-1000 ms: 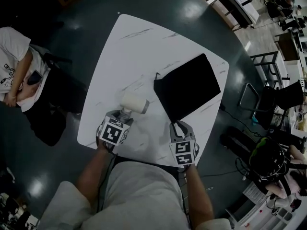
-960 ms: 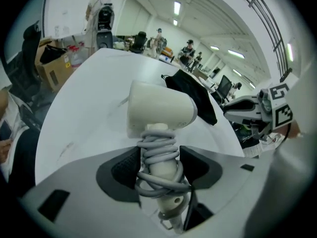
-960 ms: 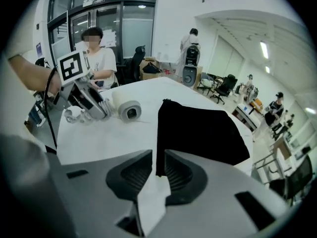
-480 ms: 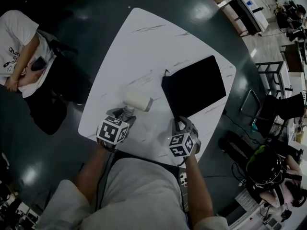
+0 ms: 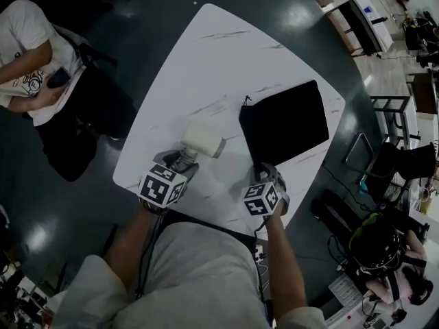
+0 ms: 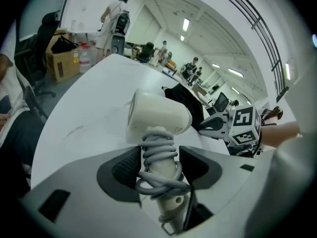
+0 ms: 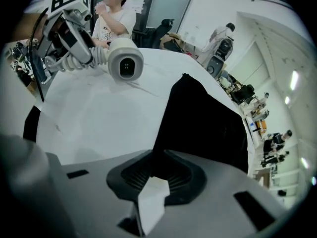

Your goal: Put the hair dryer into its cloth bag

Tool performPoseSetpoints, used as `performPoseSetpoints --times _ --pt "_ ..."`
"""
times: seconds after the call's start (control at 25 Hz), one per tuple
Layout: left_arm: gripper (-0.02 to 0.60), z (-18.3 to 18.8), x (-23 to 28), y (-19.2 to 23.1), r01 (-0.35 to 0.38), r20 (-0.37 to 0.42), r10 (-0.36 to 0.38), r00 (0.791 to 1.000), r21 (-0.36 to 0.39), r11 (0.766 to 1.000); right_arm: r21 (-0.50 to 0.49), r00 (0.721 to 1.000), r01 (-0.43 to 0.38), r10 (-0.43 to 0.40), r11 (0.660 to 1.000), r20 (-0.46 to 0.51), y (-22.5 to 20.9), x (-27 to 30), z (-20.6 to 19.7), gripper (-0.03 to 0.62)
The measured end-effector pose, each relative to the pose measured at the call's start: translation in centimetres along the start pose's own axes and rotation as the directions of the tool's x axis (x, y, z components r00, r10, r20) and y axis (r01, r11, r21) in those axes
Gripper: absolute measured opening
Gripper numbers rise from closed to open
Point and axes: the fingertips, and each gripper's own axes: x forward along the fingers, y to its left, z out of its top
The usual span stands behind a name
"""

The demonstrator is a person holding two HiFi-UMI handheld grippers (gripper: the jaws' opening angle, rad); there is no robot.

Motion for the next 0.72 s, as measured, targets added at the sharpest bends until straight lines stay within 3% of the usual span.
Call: performPoseSetpoints --times 0.2,0.36,0.56,0.72 --pt "0.247 0.6 -0.2 -0.7 0.009 0.011 -0.009 1.0 0.021 1.0 -0.001 0.999 0.043 -0.043 0.999 0.032 -0.9 -0.3 0.4 0.029" --pt "0.246 0.7 -0.3 -1.0 0.016 0.011 -0.017 1.0 0.035 0.999 0.041 0.994 0.06 -0.063 0.997 0.092 -1.8 -1.6 1.2 0.026" --pt "0.245 1.5 -0.1 -1.7 0.034 0.02 -0.035 0.999 0.062 0.998 0.186 0.974 0.042 -0.082 0.982 0.212 -3.8 -4.0 2.9 0.025" --pt "0.245 2.2 0.2 -2.4 0.055 0.012 -0.056 0.998 0.097 0.994 0.325 0.949 -0.015 -0.088 0.946 0.302 -5.2 -5.9 4.1 0.025"
